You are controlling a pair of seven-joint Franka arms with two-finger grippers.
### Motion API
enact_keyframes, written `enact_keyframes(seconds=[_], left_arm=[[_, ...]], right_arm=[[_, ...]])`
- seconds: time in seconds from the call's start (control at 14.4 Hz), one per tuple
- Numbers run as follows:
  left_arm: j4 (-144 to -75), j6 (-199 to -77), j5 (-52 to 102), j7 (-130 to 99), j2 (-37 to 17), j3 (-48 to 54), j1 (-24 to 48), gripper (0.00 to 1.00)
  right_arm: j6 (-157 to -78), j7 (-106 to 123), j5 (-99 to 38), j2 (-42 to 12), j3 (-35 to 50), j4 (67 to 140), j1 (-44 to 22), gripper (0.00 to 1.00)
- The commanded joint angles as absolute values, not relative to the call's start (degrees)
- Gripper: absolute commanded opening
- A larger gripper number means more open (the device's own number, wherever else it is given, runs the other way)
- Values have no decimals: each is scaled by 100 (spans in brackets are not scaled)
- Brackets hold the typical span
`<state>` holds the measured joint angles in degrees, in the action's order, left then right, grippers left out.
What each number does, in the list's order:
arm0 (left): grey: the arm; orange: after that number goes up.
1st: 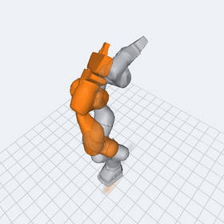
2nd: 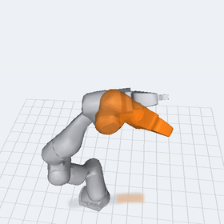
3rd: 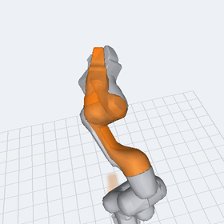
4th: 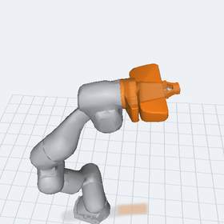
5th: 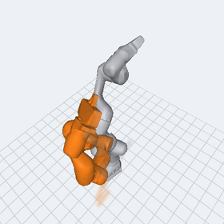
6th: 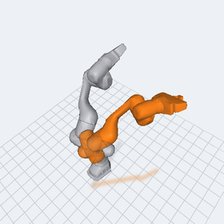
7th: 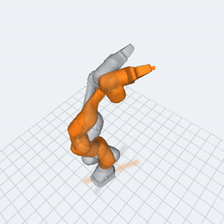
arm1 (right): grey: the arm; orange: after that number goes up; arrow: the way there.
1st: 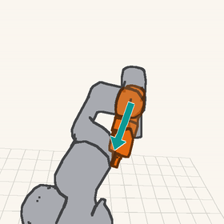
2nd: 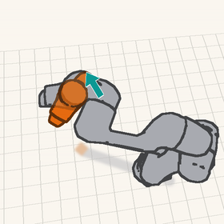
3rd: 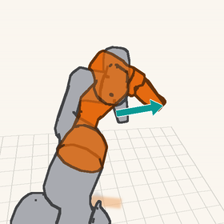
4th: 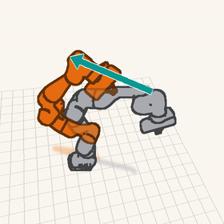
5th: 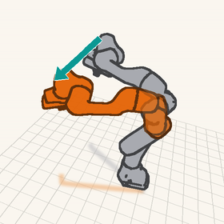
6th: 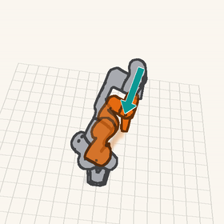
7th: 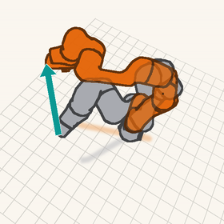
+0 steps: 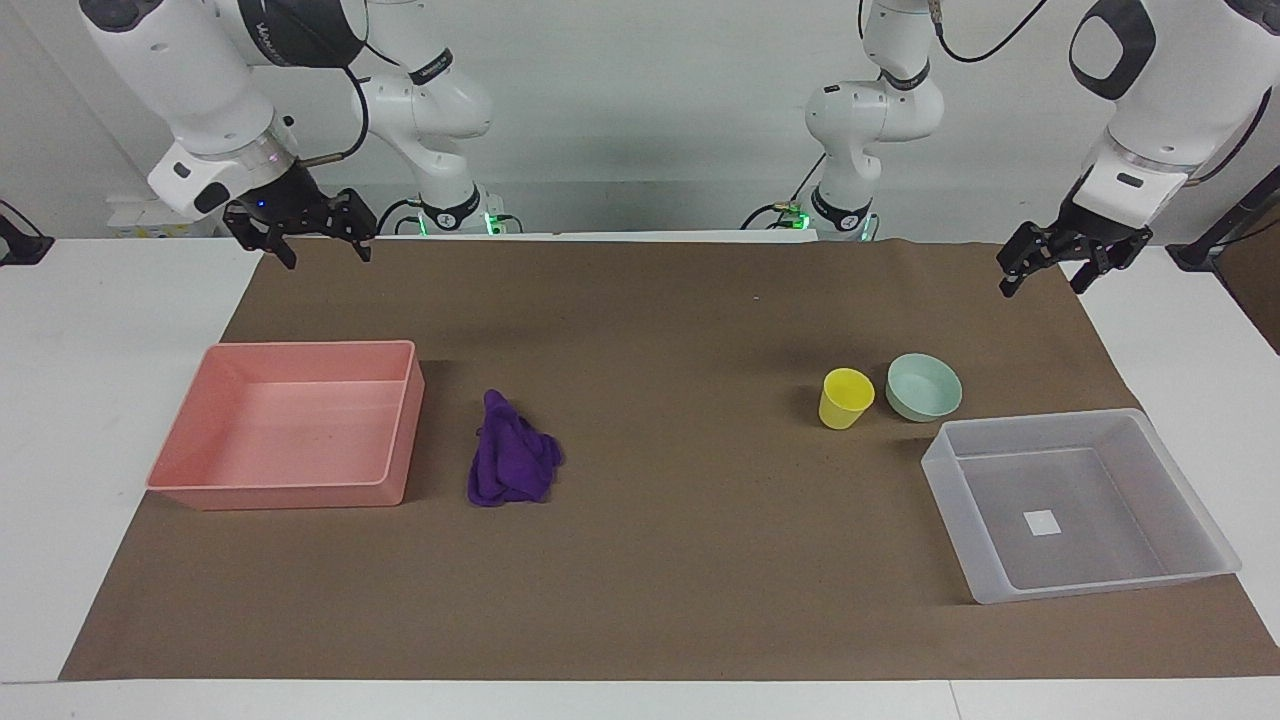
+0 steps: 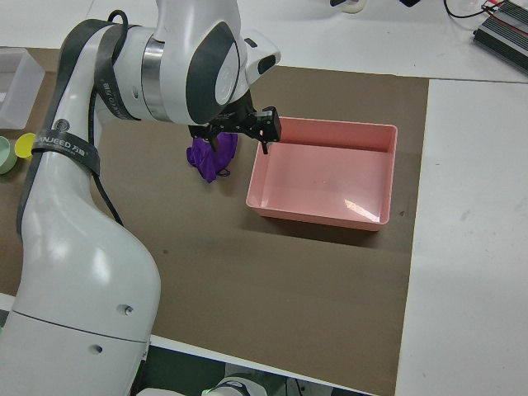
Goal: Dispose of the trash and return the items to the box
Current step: 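Reach the left gripper to the green bowl while the right gripper reaches the cloth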
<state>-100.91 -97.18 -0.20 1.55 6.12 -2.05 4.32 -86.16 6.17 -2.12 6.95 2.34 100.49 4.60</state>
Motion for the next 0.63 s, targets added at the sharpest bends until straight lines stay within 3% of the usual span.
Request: enact_keyframes(seconds=[0.0, 0.21, 0.42, 0.56], left_arm=[[-10028, -9598, -132, 237, 589, -246, 492, 100], [-10141, -9641, -132, 168, 632, -246, 492, 100], [-11596, -10708, -132, -148, 1272, -246, 492, 100], [-12354, -11178, -132, -386, 1389, -246, 492, 100]], right_arm=[[-8675, 598, -325, 686, 237, 10028, 466, 99], [-8692, 598, -325, 686, 237, 10046, 466, 99], [-9270, 580, -325, 528, 237, 10264, 222, 98], [-9832, 467, -325, 187, 237, 10344, -43, 98]])
